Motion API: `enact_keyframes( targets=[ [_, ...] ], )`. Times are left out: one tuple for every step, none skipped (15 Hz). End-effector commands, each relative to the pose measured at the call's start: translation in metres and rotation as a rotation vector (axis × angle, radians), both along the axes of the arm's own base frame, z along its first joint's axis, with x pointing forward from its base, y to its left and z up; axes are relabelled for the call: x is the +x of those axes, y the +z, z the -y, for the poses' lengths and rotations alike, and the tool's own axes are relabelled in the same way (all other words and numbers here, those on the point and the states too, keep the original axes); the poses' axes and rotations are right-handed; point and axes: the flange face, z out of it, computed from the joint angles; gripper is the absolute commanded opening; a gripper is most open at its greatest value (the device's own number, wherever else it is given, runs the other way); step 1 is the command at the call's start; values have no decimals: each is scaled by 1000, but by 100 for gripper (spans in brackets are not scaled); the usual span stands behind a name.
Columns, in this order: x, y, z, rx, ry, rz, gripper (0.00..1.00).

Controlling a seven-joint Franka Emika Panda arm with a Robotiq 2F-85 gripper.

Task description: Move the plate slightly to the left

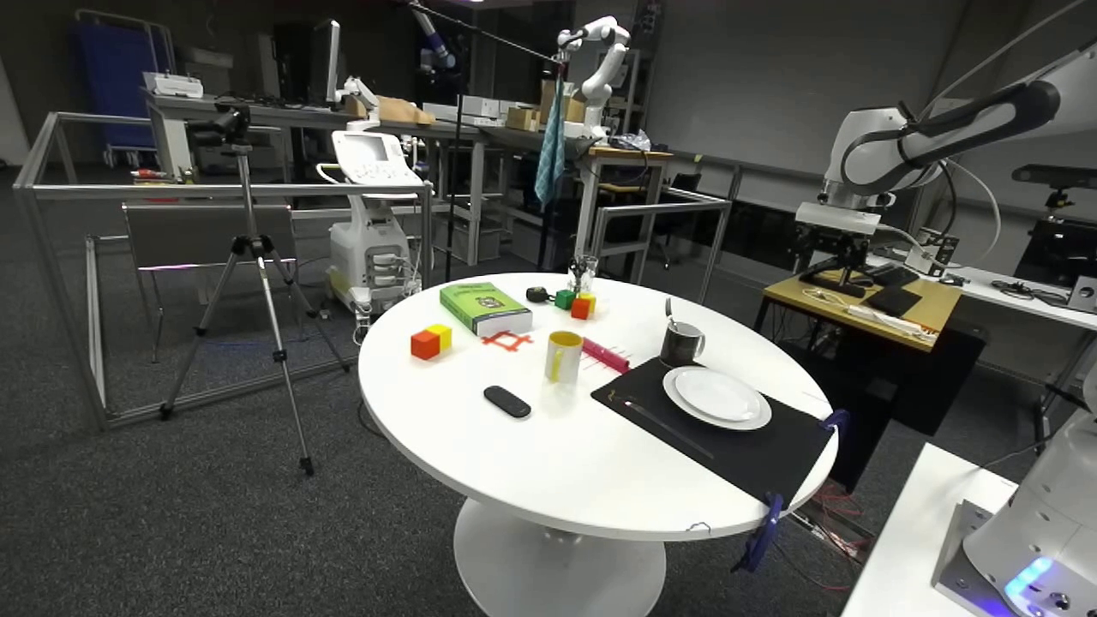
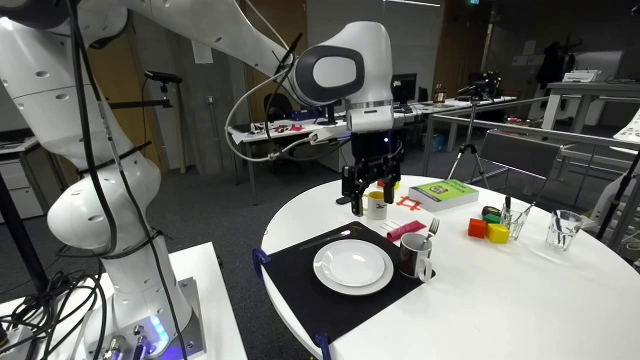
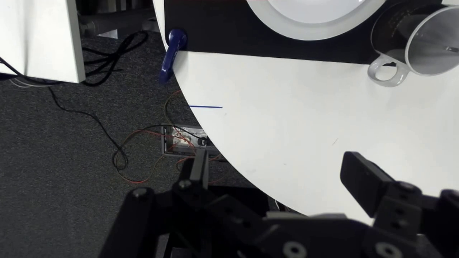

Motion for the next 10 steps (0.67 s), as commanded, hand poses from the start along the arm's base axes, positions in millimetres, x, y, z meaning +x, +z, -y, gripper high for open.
enact_keyframes(
  targets=[
    [2, -2, 1, -11, -15, 2, 100],
    [4, -5, 3, -3, -20, 7, 100],
    [6, -7, 4, -4, -27, 12, 100],
    [7, -11, 7, -2, -31, 21, 100],
    [9, -15, 10, -3, -27, 36, 100],
    [11, -19, 14, -6, -18, 55, 100],
    [14, -25, 18, -10, 1, 66, 100],
    [16, -31, 21, -16, 2, 74, 100],
    [19, -39, 24, -9, 1, 79, 100],
    [22, -45, 27, -6, 0, 84, 100]
  ],
)
